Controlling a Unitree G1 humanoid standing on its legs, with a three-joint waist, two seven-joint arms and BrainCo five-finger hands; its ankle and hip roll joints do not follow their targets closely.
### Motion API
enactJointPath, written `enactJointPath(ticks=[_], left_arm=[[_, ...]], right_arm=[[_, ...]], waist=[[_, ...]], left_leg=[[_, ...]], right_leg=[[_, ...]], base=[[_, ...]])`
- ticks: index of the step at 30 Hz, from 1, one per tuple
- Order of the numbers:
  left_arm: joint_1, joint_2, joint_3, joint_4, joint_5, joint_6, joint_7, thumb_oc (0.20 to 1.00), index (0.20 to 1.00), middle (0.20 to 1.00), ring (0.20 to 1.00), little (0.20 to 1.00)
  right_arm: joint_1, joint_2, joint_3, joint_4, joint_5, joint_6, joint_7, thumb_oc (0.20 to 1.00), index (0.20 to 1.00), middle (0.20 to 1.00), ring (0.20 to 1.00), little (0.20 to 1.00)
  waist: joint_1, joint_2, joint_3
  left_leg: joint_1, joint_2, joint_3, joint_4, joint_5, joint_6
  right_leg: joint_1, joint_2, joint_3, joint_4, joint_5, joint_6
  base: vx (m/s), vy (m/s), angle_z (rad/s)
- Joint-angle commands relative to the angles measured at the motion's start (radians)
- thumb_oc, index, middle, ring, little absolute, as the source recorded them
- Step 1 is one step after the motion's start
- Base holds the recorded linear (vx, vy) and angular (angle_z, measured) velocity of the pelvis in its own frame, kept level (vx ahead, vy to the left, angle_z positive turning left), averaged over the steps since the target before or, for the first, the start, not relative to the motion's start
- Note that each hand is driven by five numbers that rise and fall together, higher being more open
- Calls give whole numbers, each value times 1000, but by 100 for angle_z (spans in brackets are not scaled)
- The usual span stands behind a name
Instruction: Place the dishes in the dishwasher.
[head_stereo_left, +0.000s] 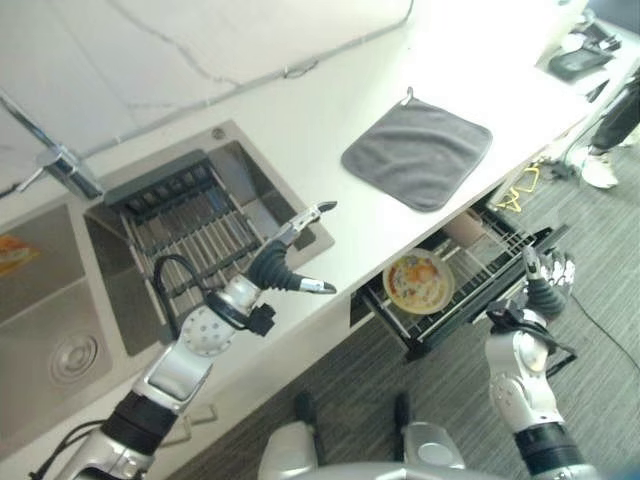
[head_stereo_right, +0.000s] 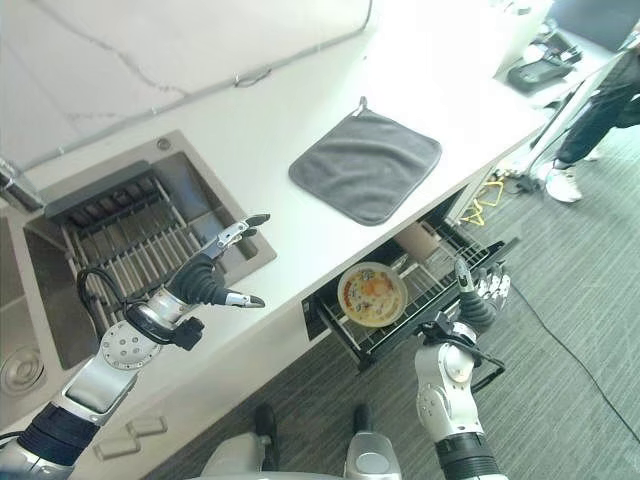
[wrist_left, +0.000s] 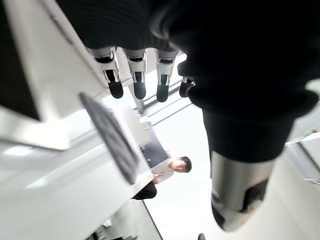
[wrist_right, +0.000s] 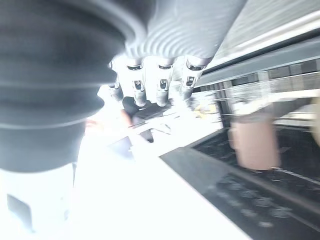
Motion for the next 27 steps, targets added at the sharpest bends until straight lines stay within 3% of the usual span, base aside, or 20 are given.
enactJointPath(ticks=[1,7,8,9,14,19,23,25,27], left_arm=[[-7,-34,47,-74,4,-17,-14,1000,1000,1000,1000,1000],[28,-26,97,-49,-23,-12,-41,1000,1000,1000,1000,1000],[33,-27,97,-40,-18,-20,-52,1000,1000,1000,1000,1000],[36,-27,97,-41,-21,-23,-55,1000,1000,1000,1000,1000],[29,-23,96,-26,-60,-26,-78,1000,1000,1000,1000,1000],[-7,-29,32,-15,-75,-6,-99,1000,1000,1000,1000,1000],[-43,-28,-17,-6,-81,3,-180,1000,1000,1000,1000,1000],[-75,-26,-89,-3,-46,-5,-236,1000,1000,1000,1000,1000],[-88,-20,-115,-3,-44,-9,-246,1000,1000,1000,1000,1000]], right_arm=[[-40,-57,-85,-66,-95,1,30,1000,1000,1000,1000,1000],[35,-81,-281,61,-13,39,-17,1000,1000,1000,1000,1000],[64,-27,-352,254,81,-1,17,1000,1000,1000,1000,1000],[70,-7,-360,318,110,-19,28,1000,1000,1000,1000,1000],[70,50,-339,502,189,-43,71,1000,1000,1000,1000,1000],[20,66,-274,686,321,-54,188,1000,1000,1000,1000,1000],[-30,67,-234,744,350,-48,232,1000,1000,1000,1000,1000],[-74,59,-225,800,389,-48,287,1000,1000,1000,1000,1000],[-89,55,-221,816,407,-43,309,1000,1000,1000,1000,1000]], waist=[[-23,37,-18],[-47,17,-108],[-41,24,-128],[-36,28,-135],[-22,46,-154],[-4,61,-161],[1,81,-121],[6,96,-77],[9,102,-63]], left_leg=[[5,-12,6,-18,16,30],[84,-3,44,-76,14,17],[110,-4,47,-89,5,23],[114,-6,43,-89,3,25],[126,-12,31,-91,-2,29],[125,-16,11,-71,-12,31],[101,-19,0,19,-47,45],[59,-20,-15,117,-74,46],[39,-23,-20,152,-85,46]], right_leg=[[-25,46,-30,63,-10,-53],[49,49,-36,-19,17,-36],[75,53,-56,-25,7,-41],[82,53,-64,-27,4,-43],[99,58,-83,-26,-6,-48],[105,68,-101,4,-34,-62],[56,70,-118,159,-99,-82],[10,64,-125,281,-144,-96],[1,61,-130,312,-160,-104]], base=[[104,27,-22],[72,-17,-16],[77,-74,-1],[71,-75,9],[8,-16,15],[-7,-18,16],[-23,-6,3],[-93,-37,18],[-97,-18,31]])
